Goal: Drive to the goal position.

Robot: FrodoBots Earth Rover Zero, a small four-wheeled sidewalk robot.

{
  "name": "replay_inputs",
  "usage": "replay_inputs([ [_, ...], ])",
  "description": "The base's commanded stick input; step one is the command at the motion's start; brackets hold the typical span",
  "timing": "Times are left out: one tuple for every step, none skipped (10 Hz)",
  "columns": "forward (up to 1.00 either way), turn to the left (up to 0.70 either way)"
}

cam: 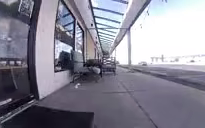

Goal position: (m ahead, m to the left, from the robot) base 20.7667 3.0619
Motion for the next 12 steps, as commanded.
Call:
replay_inputs([
  [0.70,-0.27],
  [0.70,-0.27],
  [0.70,-0.27],
  [0.70,-0.27],
  [0.70,-0.14],
  [0.70,0.00],
  [0.70,0.00],
  [0.70,0.00],
  [0.70,0.00],
  [0.70,-0.07],
  [0.70,-0.22],
  [0.70,-0.27],
])
